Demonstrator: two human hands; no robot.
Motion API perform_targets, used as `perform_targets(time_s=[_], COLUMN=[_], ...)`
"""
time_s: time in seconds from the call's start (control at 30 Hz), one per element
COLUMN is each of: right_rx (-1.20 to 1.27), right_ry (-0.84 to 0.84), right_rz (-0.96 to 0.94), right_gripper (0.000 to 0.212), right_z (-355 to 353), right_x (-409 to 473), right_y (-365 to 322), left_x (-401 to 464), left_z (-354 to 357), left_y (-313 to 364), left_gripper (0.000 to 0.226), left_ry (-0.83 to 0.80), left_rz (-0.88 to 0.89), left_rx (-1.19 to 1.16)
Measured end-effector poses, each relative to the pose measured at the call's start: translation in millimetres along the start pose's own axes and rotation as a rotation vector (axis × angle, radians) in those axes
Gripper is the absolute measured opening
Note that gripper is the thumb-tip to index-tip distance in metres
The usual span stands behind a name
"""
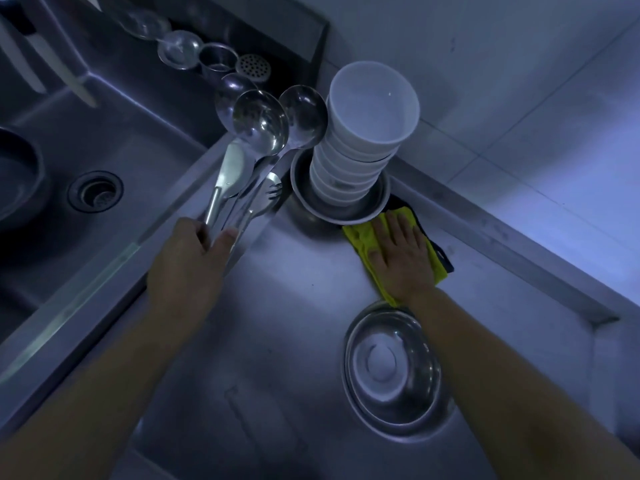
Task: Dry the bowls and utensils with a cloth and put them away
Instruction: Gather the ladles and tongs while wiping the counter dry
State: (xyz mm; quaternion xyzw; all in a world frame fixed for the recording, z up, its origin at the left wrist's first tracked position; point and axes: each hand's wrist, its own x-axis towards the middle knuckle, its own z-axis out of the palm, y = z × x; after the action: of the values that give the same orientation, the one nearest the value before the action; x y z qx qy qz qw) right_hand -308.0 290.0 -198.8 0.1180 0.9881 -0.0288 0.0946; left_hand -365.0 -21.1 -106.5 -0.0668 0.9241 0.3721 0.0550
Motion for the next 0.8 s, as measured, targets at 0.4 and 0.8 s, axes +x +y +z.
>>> perform_targets(time_s=[0.4,0.8], right_rx=[0.118,0.092], right_ry=[-0.015,0.04], right_rz=[0.431,0.006], right_gripper=[0.061,0.062], right_z=[7.8,45.8], right_x=[-35.5,-169.9], right_y=[-28.7,-189.9], left_x=[-32.4,-109.0], left_z=[-8.5,-71.6], left_y=[-16.7,-76.7], left_gripper=[0.034,0.034], left_ry=[0.008,0.017], left_rz=[-0.033,-0.05], left_rx=[-0.024,-0.075])
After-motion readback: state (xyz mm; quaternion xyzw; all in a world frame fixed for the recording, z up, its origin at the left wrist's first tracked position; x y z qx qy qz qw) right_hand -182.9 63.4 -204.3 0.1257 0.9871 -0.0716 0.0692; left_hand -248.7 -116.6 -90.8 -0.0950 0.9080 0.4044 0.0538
